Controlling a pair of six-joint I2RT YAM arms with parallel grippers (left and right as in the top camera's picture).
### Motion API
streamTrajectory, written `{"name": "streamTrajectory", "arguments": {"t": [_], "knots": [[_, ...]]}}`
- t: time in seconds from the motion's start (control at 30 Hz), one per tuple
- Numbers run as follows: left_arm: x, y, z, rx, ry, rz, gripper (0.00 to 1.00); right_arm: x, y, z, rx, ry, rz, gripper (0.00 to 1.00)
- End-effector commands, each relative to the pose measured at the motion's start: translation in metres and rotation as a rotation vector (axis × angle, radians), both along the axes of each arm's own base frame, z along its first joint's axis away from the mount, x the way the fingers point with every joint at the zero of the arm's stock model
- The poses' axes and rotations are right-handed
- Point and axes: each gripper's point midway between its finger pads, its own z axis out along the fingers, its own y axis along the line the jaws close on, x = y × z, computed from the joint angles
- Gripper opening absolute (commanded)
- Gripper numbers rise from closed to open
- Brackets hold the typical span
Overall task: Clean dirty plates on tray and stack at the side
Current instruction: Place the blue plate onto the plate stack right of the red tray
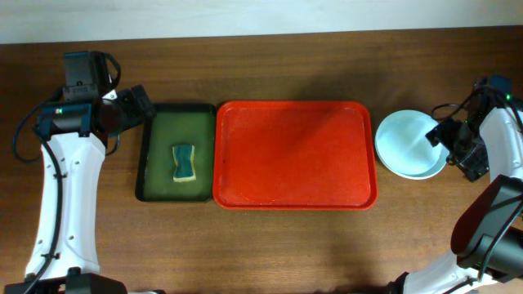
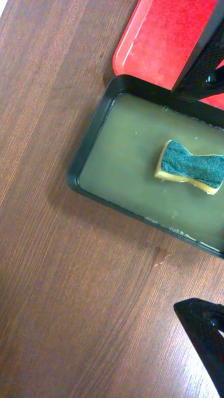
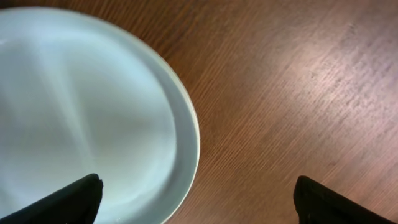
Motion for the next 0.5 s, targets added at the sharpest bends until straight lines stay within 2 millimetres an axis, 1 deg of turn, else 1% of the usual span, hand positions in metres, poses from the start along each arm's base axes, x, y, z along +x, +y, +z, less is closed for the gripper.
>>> {"name": "streamTrajectory", "arguments": {"t": [0.0, 0.03, 0.1, 0.13, 0.2, 0.27, 0.33, 0.47], "knots": [[0.000, 0.002, -0.003, 0.001, 0.005, 0.015, 1.00, 0.006, 0.015, -0.003, 0.040, 0.002, 0.171, 0.99], [0.000, 0.002, -0.002, 0.001, 0.004, 0.015, 0.99, 0.008, 0.021, -0.003, 0.058, -0.004, 0.204, 0.99], [0.000, 0.002, -0.002, 0.001, 0.004, 0.015, 0.99, 0.015, 0.042, -0.004, 0.116, -0.028, 0.282, 0.99], [0.000, 0.002, -0.002, 0.001, 0.004, 0.015, 0.99, 0.022, 0.057, -0.004, 0.137, -0.038, 0.360, 0.99], [0.000, 0.002, -0.002, 0.001, 0.004, 0.015, 0.99, 0.028, 0.076, -0.004, 0.139, -0.035, 0.484, 0.99], [0.000, 0.002, -0.002, 0.001, 0.004, 0.015, 0.99, 0.033, 0.104, -0.004, 0.134, -0.020, 0.659, 0.99], [0.000, 0.002, -0.002, 0.001, 0.004, 0.015, 0.99, 0.038, 0.139, -0.004, 0.130, -0.012, 0.807, 0.99], [0.000, 0.002, -0.002, 0.001, 0.004, 0.015, 0.99, 0.045, 0.203, -0.003, 0.121, -0.025, 0.987, 0.99]]}}
